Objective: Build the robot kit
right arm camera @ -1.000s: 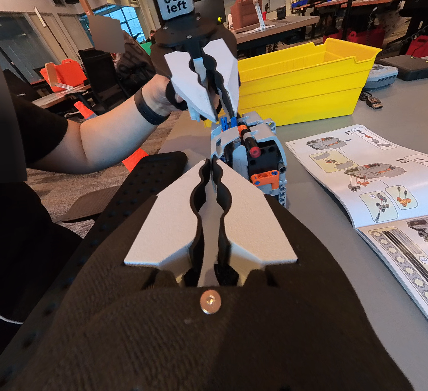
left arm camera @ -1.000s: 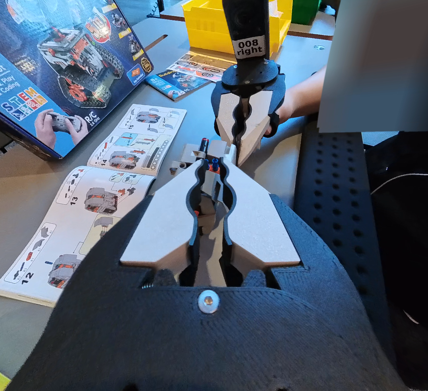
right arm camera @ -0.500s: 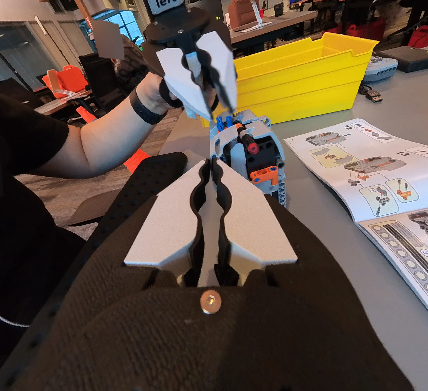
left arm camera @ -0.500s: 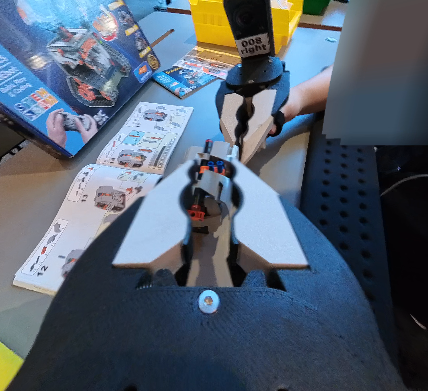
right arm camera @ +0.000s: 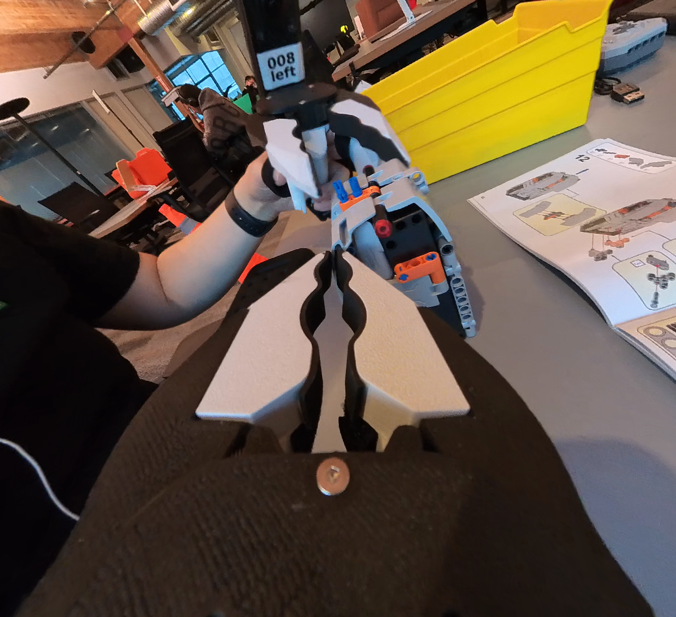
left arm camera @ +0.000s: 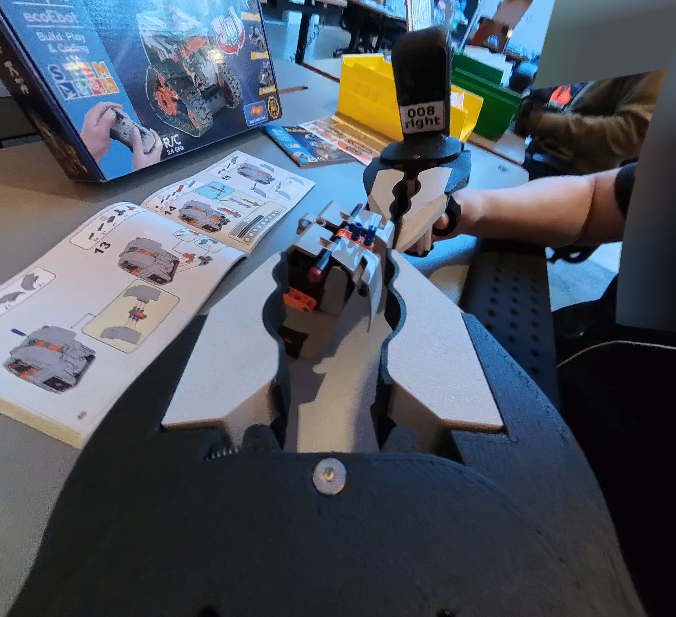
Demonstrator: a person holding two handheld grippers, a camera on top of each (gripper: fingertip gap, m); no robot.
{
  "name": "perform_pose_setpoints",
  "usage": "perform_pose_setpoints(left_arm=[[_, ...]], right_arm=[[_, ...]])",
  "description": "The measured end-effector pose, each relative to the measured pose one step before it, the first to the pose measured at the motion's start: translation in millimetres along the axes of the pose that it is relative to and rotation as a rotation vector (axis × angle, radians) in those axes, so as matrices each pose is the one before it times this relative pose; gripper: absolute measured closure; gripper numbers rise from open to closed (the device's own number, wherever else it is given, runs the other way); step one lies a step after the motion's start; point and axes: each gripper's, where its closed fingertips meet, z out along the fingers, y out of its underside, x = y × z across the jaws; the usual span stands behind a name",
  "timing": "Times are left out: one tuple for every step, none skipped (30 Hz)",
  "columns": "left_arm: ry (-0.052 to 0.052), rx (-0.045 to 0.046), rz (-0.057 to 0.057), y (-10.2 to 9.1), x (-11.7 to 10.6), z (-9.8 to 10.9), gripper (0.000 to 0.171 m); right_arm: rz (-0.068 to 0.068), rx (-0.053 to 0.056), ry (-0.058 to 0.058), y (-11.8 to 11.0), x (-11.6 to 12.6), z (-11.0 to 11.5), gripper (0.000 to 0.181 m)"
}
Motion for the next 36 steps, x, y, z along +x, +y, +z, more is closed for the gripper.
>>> perform_pose_setpoints(left_arm=[[-0.0023,0.01081,-0.0216,1.74,2.46,-3.39,0.122],[-0.0089,-0.00668,-0.0107,4.07,2.60,-3.15,0.121],[-0.0147,-0.00619,0.0027,4.63,2.33,-3.14,0.120],[-0.0194,0.00213,0.0030,3.96,1.72,-3.11,0.120],[-0.0157,0.00525,0.0011,3.25,1.71,-3.12,0.122],[-0.0073,0.00746,-0.0016,2.73,2.19,-2.41,0.124],[0.0000,0.00442,-0.0074,2.93,2.20,-1.71,0.126],[0.0057,-0.00331,-0.0103,3.68,2.09,-0.91,0.129],[0.0179,-0.01043,-0.0108,4.53,3.44,-0.01,0.136],[0.0280,-0.01293,-0.0094,4.64,4.92,0.56,0.143],[0.0257,-0.00766,-0.0062,3.61,4.58,1.18,0.148],[0.0110,-0.00243,0.0017,2.61,2.57,1.49,0.150],[-0.0018,-0.00015,0.0126,1.38,0.61,1.35,0.152],[-0.0027,-0.00157,0.0181,0.48,0.44,0.77,0.155],[0.0135,-0.00084,0.0309,-0.71,2.73,0.16,0.167],[-0.0033,0.00447,0.0402,-1.88,-0.19,-0.35,0.171],[-0.0193,0.00625,0.0436,-2.36,-3.05,-0.41,0.171],[-0.0176,-0.00346,0.0280,-1.46,-3.18,-0.15,0.171],[-0.0092,-0.01320,0.0152,-0.68,-2.30,0.35,0.171],[-0.0031,-0.01259,0.0093,-0.51,-1.68,0.62,0.171],[-0.0046,-0.01021,0.0077,-0.41,-1.67,0.72,0.171],[-0.0096,-0.00805,0.0071,-0.11,-2.36,0.90,0.171],[-0.0137,-0.00758,0.0006,0.58,-2.90,1.05,0.171],[-0.0174,-0.00410,-0.0066,0.58,-2.96,1.02,0.171],[-0.0172,0.00045,-0.0093,0.62,-2.56,0.94,0.171],[-0.0156,0.00263,-0.0081,0.73,-1.67,0.38,0.171],[-0.0160,0.00680,-0.0037,0.23,-1.24,-0.32,0.171],[-0.0134,0.00794,-0.0032,-0.15,-0.74,-0.50,0.171],[-0.0100,0.00609,-0.0052,0.23,-0.31,-0.42,0.171],[-0.0082,0.00362,-0.0067,0.33,-0.45,-0.33,0.171],[-0.0060,0.00255,-0.0049,0.12,-0.52,-0.38,0.171],[0.0004,0.00210,-0.0035,-0.18,0.15,-0.66,0.171],[0.0065,0.00536,-0.0023,-1.25,0.76,-0.95,0.171],[0.0095,0.00997,-0.0037,-2.31,0.92,-1.23,0.171],[0.0092,0.01604,-0.0071,-3.89,0.81,-1.48,0.171],[0.0084,0.01634,-0.0050,-4.45,0.79,-1.51,0.171]], right_arm=[[0.0005,0.0024,-0.0095,-0.25,-2.43,0.10,0.181],[-0.0021,-0.0078,-0.0142,1.73,-3.33,0.50,0.181],[-0.0030,-0.0174,-0.0122,3.65,-3.23,0.78,0.181],[-0.0090,-0.0138,0.0060,3.61,-0.55,0.93,0.181],[-0.0154,-0.0079,0.0062,2.81,-0.84,0.94,0.181],[-0.0189,-0.0033,-0.0012,1.84,-1.82,0.62,0.181],[-0.0233,0.0005,-0.0018,1.06,-1.83,0.37,0.181],[-0.0214,-0.0037,0.0100,1.12,0.48,0.13,0.181],[-0.0215,-0.0005,0.0070,0.64,0.15,-0.15,0.181],[-0.0182,0.0051,-0.0104,-0.09,-2.50,-0.36,0.181],[-0.0153,0.0109,-0.0136,-0.72,-3.55,-0.64,0.181],[-0.0181,0.0094,0.0012,-0.32,-1.64,-1.08,0.181],[-0.0192,0.0025,0.0126,0.35,0.48,-1.01,0.181],[-0.0192,-0.0015,0.0140,0.22,1.23,-0.78,0.181],[-0.0226,0.0056,0.0088,-1.18,1.07,-0.53,0.181],[-0.0208,0.0127,-0.0013,-2.68,0.24,-0.16,0.181],[-0.0107,0.0101,0.0017,-2.72,1.52,0.20,0.181],[-0.0053,-0.0030,0.0117,-0.98,3.44,0.53,0.181],[-0.0102,-0.0006,0.0046,-1.23,2.00,0.58,0.181],[-0.0140,-0.0029,0.0085,-0.62,1.86,0.29,0.181],[-0.0152,-0.0059,0.0138,-0.04,2.32,0.05,0.181],[-0.0136,-0.0060,0.0098,0.27,1.61,0.06,0.181],[-0.0057,-0.0036,0.0076,0.30,1.20,0.10,0.181],[-0.0012,-0.0020,0.0083,0.51,1.34,0.39,0.181],[-0.0046,-0.0054,0.0109,1.04,1.69,0.74,0.181],[-0.0049,-0.0021,0.0146,0.34,1.82,0.69,0.181],[-0.0059,-0.0058,0.0090,0.22,0.75,0.92,0.181],[-0.0089,-0.0058,0.0056,-0.02,-0.06,0.81,0.181],[-0.0100,-0.0030,0.0050,-0.57,-0.12,0.57,0.181],[-0.0044,-0.0026,0.0056,-0.39,0.41,0.53,0.181],[0.0036,-0.0013,-0.0010,-0.26,-0.35,0.77,0.181],[0.0073,0.0001,-0.0032,-0.35,-0.34,0.46,0.181],[0.0066,0.0030,-0.0050,-0.67,-0.46,0.06,0.181],[0.0132,0.0092,-0.0076,-1.44,-0.47,-0.20,0.181],[0.0207,0.0168,-0.0106,-2.55,-0.53,-0.40,0.181],[0.0176,0.0186,-0.0079,-2.85,-0.15,-0.31,0.181]])
